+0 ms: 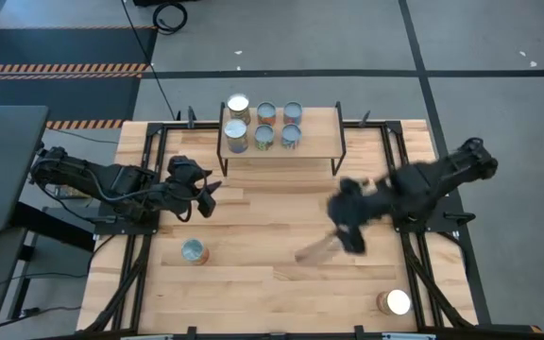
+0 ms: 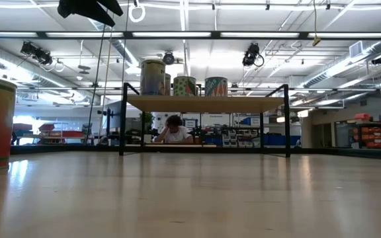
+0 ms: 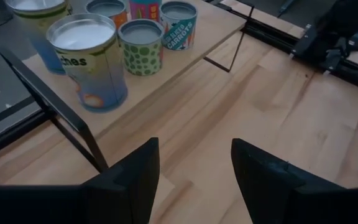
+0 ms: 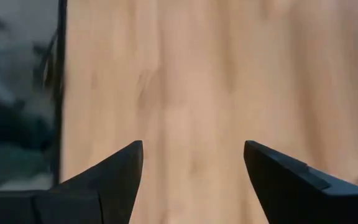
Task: Pick and place cans onto a shelf
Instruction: Put the carrot can on top of the shelf, then put the bottom corn can on top of the shelf
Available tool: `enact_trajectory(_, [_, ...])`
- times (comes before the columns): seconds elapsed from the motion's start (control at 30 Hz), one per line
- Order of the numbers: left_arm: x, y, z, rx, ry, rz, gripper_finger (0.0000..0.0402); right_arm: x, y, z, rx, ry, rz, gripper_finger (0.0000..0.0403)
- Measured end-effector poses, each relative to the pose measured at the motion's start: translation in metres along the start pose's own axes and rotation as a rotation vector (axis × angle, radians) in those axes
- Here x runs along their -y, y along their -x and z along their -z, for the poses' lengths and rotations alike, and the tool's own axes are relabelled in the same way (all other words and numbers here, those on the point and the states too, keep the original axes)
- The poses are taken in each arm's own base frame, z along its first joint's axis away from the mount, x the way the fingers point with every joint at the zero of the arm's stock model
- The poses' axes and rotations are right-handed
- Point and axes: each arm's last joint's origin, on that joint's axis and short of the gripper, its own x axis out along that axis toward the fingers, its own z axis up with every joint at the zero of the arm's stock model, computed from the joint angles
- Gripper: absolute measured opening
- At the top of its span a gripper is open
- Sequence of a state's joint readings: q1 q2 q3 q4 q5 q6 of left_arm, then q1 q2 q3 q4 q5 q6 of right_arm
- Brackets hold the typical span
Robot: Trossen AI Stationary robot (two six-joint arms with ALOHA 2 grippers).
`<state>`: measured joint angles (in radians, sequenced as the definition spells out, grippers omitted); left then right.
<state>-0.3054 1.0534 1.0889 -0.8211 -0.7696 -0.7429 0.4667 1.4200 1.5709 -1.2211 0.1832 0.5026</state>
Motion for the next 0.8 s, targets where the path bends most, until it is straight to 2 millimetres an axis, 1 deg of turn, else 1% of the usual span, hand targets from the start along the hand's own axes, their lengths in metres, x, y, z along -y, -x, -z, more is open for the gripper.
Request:
enact_trajectory(0.07, [0.000, 0.000, 0.000, -0.005, -0.001, 0.006, 0.0204, -0.018, -0.004, 0.023, -0.095, -0.019, -0.022, 0.0290])
enact_trajectory(0.23, [0.001, 0.000, 0.000, -0.002, 0.001, 0.008, 0.0204, -0.050, -0.018, 0.074, -0.365, -0.043, -0.121, 0.0296])
enact_trajectory(0.37, [0.001, 0.000, 0.000, -0.001, 0.002, 0.010, 0.0204, -0.071, -0.024, 0.112, -0.467, -0.003, -0.129, 0.0297])
enact_trajectory(0.43, [0.001, 0.000, 0.000, 0.000, 0.002, 0.010, 0.0204, -0.081, -0.022, 0.129, -0.455, 0.030, -0.113, 0.0295])
enact_trajectory(0.57, [0.001, 0.000, 0.000, 0.000, 0.002, 0.010, 0.0204, -0.100, -0.020, 0.162, -0.374, 0.138, -0.131, 0.0288])
enact_trajectory(0.67, [0.001, 0.000, 0.000, 0.000, 0.002, 0.010, 0.0204, -0.112, -0.025, 0.181, -0.367, 0.180, -0.213, 0.0287])
enact_trajectory(0.73, [0.001, 0.000, 0.000, 0.000, 0.002, 0.010, 0.0204, -0.114, -0.032, 0.191, -0.371, 0.199, -0.236, 0.0290])
enact_trajectory(0.8, [0.001, 0.000, 0.000, 0.000, 0.002, 0.010, 0.0204, -0.113, -0.037, 0.196, -0.388, 0.202, -0.233, 0.0293])
